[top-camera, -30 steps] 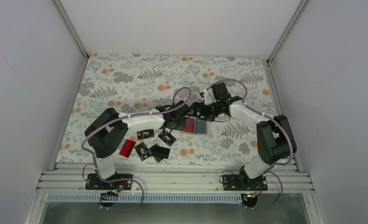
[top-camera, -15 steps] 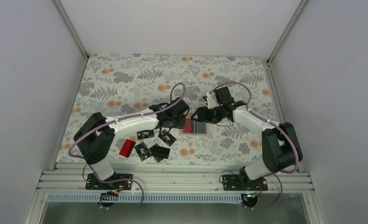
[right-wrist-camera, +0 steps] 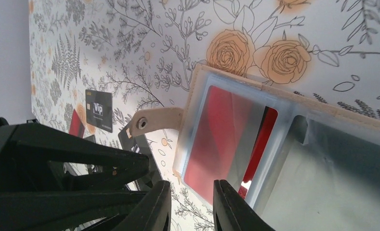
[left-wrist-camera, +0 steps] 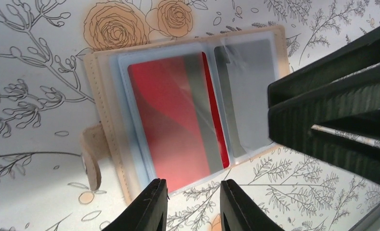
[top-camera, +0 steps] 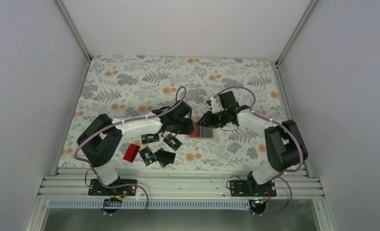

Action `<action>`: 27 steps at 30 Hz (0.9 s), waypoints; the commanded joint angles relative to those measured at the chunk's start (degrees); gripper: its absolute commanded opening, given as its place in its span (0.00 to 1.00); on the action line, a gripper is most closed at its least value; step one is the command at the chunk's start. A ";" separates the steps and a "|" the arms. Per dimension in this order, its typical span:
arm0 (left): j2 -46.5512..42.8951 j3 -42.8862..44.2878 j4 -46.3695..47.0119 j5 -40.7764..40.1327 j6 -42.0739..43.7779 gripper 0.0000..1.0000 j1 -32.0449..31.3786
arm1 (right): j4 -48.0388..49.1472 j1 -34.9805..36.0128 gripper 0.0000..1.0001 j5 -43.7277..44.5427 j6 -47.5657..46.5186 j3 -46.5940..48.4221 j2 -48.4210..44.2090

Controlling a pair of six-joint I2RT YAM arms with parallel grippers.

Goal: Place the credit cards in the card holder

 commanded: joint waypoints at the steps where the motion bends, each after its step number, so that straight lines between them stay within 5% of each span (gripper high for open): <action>1: 2.77 0.30 2.51 4.02 -0.80 0.29 0.98 | 2.88 1.24 0.24 -1.30 -0.59 -0.52 2.80; 27: 8.21 1.98 2.43 4.25 0.13 0.33 1.77 | 4.63 1.98 0.15 2.72 -1.49 -2.67 10.49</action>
